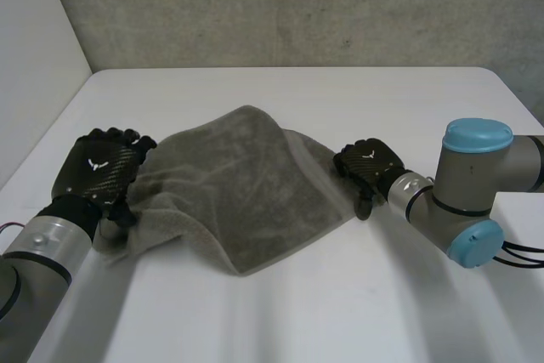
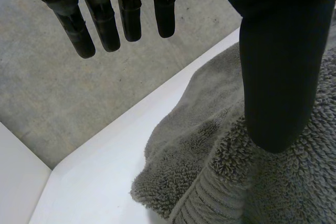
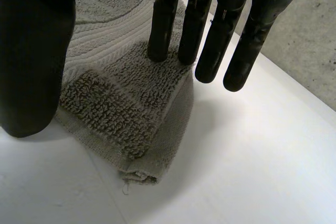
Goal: Fold the towel.
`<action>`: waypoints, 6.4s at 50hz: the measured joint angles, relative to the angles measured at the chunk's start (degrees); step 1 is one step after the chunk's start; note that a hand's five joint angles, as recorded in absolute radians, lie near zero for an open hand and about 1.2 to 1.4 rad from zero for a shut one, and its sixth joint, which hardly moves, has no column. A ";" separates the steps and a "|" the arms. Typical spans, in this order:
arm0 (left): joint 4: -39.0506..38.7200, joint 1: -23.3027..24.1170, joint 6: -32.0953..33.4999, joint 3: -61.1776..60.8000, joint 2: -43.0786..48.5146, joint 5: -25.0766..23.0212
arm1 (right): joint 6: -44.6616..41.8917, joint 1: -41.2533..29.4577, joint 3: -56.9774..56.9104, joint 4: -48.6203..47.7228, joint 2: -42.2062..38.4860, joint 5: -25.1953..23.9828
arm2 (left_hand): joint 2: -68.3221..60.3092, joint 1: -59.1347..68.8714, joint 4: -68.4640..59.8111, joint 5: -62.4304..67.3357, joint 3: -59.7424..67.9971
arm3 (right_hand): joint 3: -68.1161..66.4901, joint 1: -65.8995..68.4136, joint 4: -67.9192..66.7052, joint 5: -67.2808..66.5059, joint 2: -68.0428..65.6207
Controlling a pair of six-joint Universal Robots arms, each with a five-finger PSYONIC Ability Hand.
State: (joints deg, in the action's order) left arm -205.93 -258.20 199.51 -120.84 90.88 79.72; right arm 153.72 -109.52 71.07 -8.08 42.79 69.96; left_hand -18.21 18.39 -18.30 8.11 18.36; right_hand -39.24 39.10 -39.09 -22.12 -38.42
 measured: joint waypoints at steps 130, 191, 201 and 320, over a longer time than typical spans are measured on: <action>19.31 3.14 -0.56 -2.45 -9.19 -11.71 | -4.47 20.59 30.48 6.24 35.92 -4.07 | -8.05 7.92 -7.95 7.90 7.88 | -37.41 37.06 -37.36 -44.19 -37.38; 24.22 2.52 -6.53 41.25 13.10 -1.69 | -18.16 16.51 -15.99 51.68 29.58 -4.04 | -51.51 49.18 -51.47 50.34 51.31 | -37.41 37.07 -37.37 -44.41 -37.38; 20.05 2.57 -5.79 66.66 31.42 0.66 | -16.82 6.41 -33.29 28.75 9.83 13.24 | -51.52 49.18 -51.48 50.34 51.34 | -37.41 37.07 -37.37 -44.42 -37.38; -11.22 -4.94 -10.62 40.37 24.57 -3.66 | -10.16 7.29 -1.37 5.78 24.59 8.12 | -51.55 50.82 -51.50 51.21 51.37 | -37.41 37.07 -37.37 -45.97 -38.53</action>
State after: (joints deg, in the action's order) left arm -217.15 -263.14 188.90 -80.47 115.45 76.06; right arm 143.56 -102.23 69.71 -2.30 67.37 78.08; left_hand -69.75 69.21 -69.80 59.32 69.72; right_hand -76.64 76.17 -76.46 -68.09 -76.95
